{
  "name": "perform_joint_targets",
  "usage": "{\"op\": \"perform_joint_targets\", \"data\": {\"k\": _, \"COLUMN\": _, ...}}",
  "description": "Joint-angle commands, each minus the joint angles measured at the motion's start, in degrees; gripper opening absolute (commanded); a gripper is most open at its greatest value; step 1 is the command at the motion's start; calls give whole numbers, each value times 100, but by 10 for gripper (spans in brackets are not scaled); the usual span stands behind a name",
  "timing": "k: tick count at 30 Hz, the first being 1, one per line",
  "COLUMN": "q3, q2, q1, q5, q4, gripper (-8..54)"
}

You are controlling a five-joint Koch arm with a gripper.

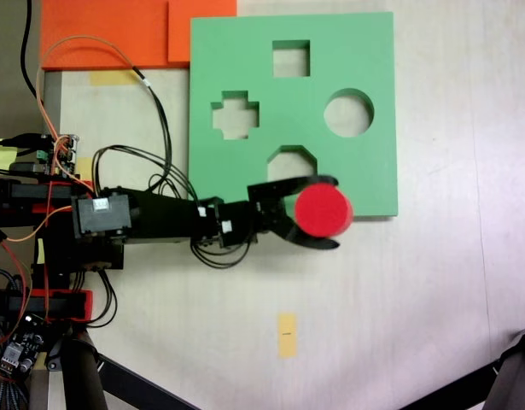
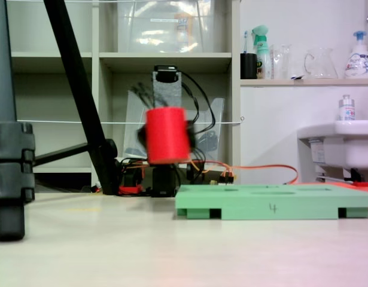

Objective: Put the cylinder block into the corresponding hole

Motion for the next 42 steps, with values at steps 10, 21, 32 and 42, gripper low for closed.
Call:
{"op": "perform_joint_targets", "data": {"k": 10, "q3": -1907, "q2": -650, "q1": -2004, "q5": -220, "q4": 1143, "gripper": 207}}
{"op": "perform_joint_targets", "data": {"k": 21, "q3": -2452, "q2": -1354, "q1": -1767, "q5": -272, "q4": 1266, "gripper": 206}}
{"op": "perform_joint_targets", "data": {"k": 32, "q3": -3243, "q2": -2145, "q1": -1811, "q5": -272, "q4": 1424, "gripper": 207}}
{"op": "perform_joint_targets", "data": {"k": 42, "q3": -3691, "q2": -2628, "q1": -2013, "q5": -272, "q4": 1433, "gripper": 207}}
